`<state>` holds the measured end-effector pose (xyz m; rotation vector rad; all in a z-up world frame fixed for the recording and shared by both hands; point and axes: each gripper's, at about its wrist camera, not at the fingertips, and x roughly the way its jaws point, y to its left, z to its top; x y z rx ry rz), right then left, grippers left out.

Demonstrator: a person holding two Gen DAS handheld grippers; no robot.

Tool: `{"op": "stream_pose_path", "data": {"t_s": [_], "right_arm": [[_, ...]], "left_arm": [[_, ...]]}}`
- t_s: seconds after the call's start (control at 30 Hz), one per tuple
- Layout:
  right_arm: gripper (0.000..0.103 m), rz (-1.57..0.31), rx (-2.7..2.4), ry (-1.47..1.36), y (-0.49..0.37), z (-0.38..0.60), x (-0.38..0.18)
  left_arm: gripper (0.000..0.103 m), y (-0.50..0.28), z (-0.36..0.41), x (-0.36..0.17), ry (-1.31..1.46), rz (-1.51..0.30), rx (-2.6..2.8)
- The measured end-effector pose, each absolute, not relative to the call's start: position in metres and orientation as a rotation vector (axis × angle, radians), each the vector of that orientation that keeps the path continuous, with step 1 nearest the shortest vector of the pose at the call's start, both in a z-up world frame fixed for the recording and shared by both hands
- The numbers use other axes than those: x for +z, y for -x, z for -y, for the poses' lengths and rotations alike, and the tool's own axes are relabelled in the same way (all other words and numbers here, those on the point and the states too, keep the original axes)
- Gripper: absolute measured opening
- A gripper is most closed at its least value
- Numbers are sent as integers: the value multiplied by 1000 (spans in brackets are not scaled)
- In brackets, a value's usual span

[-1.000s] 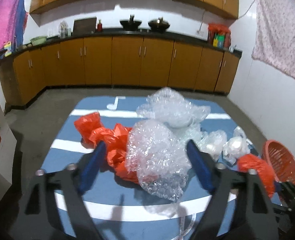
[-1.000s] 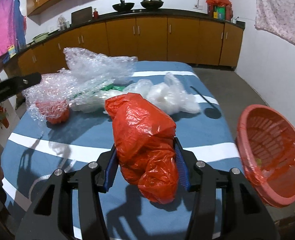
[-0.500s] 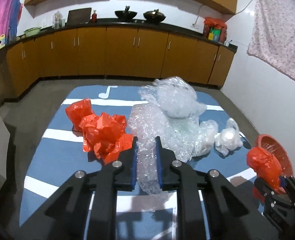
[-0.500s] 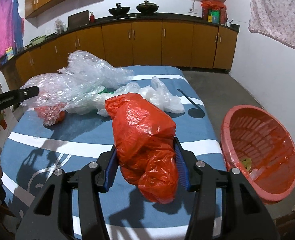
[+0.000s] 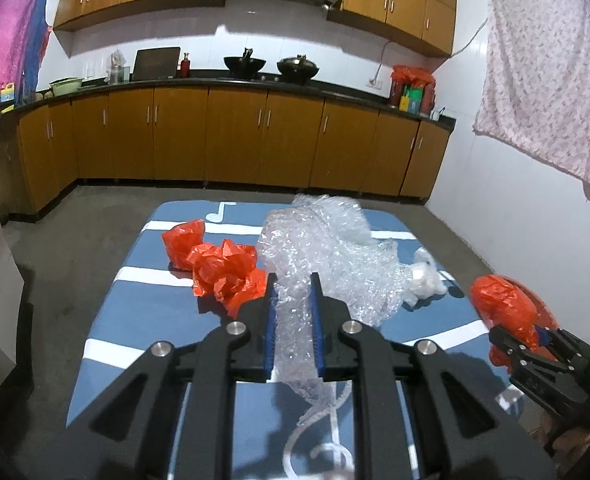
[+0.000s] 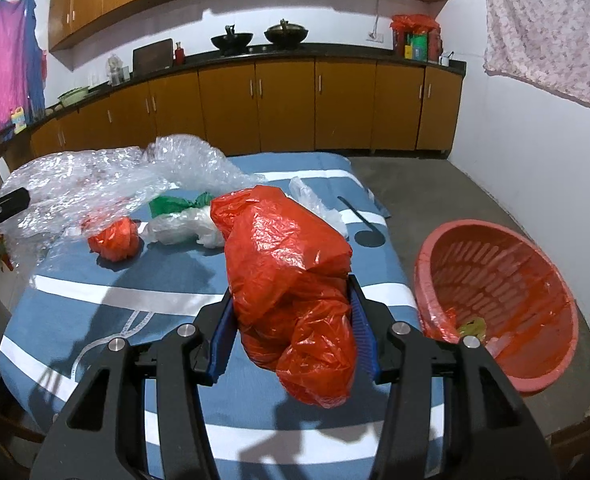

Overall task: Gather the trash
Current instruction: 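Carry the bubble wrap and red bag with both tools toward the orange basket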

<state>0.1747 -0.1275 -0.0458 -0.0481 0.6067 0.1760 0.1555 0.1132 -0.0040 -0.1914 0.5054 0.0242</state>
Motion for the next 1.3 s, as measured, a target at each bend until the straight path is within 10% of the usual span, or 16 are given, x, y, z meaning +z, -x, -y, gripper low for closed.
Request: {"op": "stream_pose_path", "data": {"t_s": [1.3], "right_arm": [[51, -474, -180, -103, -132, 305, -2]], "left_arm": [[16, -187, 92, 23, 137, -484, -383]]}}
